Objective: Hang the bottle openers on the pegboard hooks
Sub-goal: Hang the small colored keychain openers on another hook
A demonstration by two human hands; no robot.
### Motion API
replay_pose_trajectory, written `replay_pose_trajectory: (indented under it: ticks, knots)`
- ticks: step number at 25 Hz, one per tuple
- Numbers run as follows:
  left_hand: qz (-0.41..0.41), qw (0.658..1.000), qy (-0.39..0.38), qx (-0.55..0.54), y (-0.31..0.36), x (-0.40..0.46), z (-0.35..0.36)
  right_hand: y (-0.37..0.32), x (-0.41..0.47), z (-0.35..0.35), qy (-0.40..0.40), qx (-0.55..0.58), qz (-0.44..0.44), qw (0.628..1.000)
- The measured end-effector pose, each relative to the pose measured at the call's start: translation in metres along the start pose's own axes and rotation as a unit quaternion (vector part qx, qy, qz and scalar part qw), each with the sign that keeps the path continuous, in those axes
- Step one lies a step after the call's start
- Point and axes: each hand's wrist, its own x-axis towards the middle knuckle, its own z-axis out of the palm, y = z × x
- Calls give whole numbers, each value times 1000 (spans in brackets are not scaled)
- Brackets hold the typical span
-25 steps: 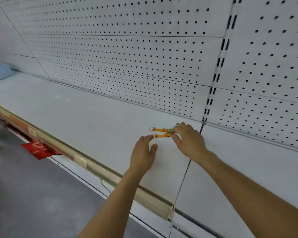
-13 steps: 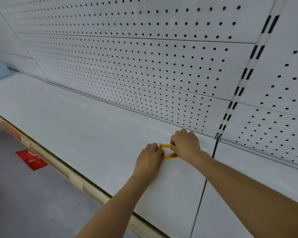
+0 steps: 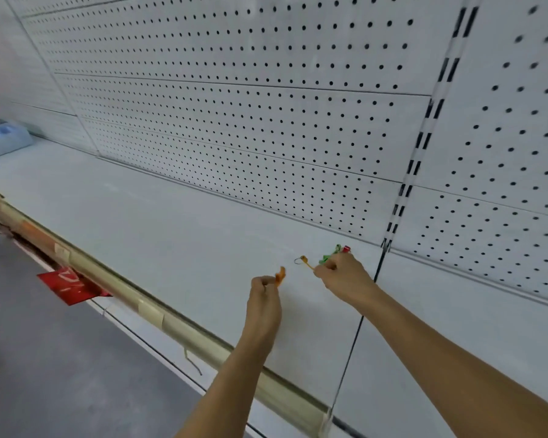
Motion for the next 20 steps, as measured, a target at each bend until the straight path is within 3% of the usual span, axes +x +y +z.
replay_pose_trajectory:
  ticks: [2, 5, 13, 20]
  knots:
    - [-88, 978, 20, -187, 3, -25, 0, 5, -32, -1, -35, 132, 59, 989]
    - [-121, 953, 1, -278, 2, -82, -6, 14, -91, -3, -70, 232, 116, 963]
    - [-129, 925, -199, -298, -32, -202, 15, 53, -224, -15, -102, 309, 124, 937]
    - [-109, 921, -224, -299, -41, -274, 30, 96, -309, -30, -80, 345, 120, 927]
